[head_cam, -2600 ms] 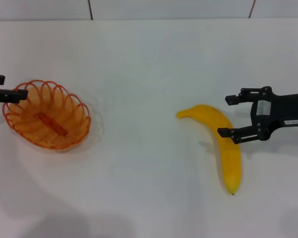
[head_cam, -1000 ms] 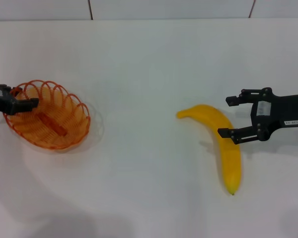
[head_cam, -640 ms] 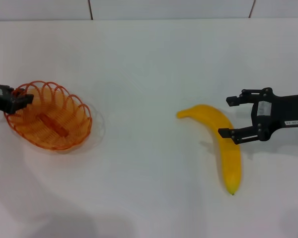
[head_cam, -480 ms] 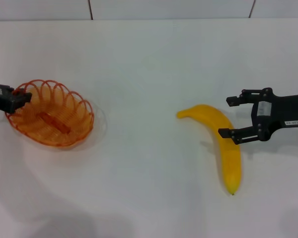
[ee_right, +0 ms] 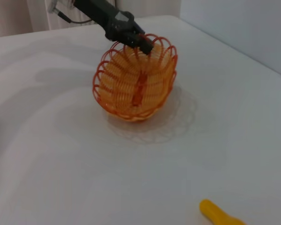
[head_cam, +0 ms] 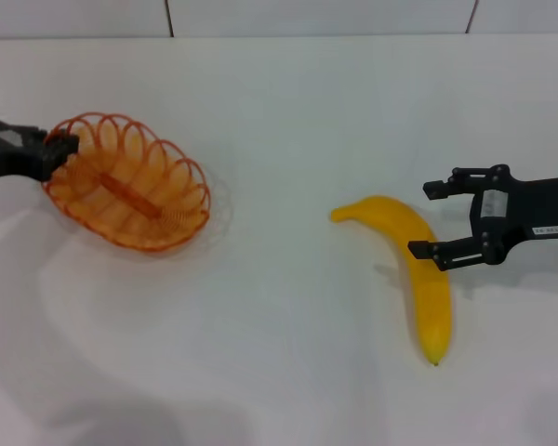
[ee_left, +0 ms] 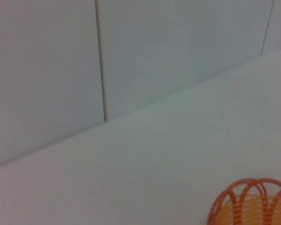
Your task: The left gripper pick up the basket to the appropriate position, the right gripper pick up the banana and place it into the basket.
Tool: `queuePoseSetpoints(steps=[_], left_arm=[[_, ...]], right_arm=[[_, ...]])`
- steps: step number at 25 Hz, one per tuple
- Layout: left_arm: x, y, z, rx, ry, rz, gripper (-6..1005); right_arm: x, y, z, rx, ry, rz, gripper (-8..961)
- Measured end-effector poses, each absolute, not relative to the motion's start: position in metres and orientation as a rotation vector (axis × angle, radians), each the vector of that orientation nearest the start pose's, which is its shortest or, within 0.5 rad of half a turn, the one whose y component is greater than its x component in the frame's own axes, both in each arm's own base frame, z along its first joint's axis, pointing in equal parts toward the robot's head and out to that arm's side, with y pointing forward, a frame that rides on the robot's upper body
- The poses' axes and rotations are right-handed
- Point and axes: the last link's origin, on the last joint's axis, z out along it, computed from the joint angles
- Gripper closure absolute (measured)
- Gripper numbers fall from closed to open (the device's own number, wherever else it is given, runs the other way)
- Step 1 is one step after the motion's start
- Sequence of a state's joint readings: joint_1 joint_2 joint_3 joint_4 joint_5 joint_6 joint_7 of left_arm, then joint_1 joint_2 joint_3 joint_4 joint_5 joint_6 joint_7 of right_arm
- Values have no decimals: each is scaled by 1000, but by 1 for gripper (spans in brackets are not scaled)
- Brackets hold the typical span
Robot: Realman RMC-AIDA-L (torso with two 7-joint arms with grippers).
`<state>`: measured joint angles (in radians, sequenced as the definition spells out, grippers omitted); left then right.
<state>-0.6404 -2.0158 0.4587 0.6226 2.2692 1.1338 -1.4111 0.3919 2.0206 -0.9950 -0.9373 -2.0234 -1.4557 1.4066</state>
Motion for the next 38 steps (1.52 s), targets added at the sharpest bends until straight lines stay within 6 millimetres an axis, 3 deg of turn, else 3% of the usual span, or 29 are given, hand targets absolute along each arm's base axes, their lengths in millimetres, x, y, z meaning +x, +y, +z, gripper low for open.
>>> queuePoseSetpoints(steps=[17, 38], left_arm=[[-309, 395, 23, -2202, -764, -544, 911], [-316, 382, 1, -2117, -838, -653, 910]], right_arm=[[278, 328, 18, -2820, 364, 214, 116], [276, 330, 14, -2842, 368, 203, 123]])
